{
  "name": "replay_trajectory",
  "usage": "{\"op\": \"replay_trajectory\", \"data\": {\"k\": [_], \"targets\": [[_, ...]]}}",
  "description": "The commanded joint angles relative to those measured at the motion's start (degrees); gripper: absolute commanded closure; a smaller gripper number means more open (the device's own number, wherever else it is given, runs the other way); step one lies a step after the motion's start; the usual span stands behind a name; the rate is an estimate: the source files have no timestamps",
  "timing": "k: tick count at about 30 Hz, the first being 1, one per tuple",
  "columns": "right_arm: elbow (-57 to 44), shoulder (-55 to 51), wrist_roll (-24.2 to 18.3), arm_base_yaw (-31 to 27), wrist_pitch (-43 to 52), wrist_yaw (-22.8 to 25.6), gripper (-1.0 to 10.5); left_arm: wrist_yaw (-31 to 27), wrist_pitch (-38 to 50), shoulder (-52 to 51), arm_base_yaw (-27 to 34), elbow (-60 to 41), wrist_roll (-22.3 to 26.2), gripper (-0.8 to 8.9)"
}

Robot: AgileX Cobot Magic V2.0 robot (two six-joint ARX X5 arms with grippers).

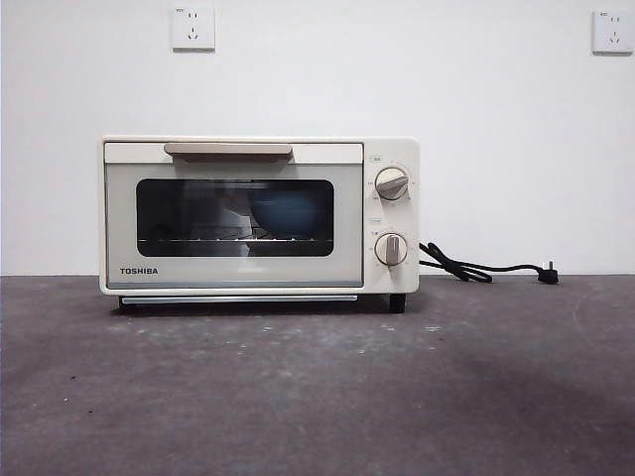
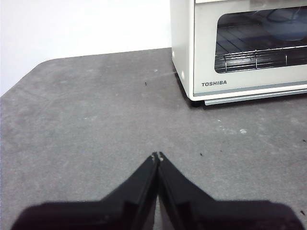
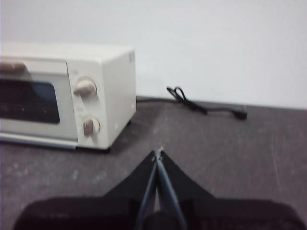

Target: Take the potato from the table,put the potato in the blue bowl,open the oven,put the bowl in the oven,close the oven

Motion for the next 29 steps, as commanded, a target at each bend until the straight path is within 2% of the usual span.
{"op": "replay_trajectory", "data": {"k": [1, 5, 11, 29], "targets": [[-3.1, -2.1, 2.0, 0.0, 0.4, 0.3, 9.4, -0.1, 0.0, -0.1, 0.1, -0.7, -0.3, 8.17], [-5.7, -3.3, 3.7, -0.1, -0.7, 0.4, 9.4, -0.1, 0.0, -0.1, 0.1, -0.7, -0.3, 8.17], [-5.7, -3.3, 4.4, -0.1, -7.5, 3.1, 9.4, -0.1, 0.0, -0.1, 0.1, -0.7, -0.3, 8.17], [-5.7, -3.3, 4.9, 0.0, -7.3, 3.1, 9.4, -0.1, 0.0, -0.1, 0.1, -0.7, -0.3, 8.17]]}}
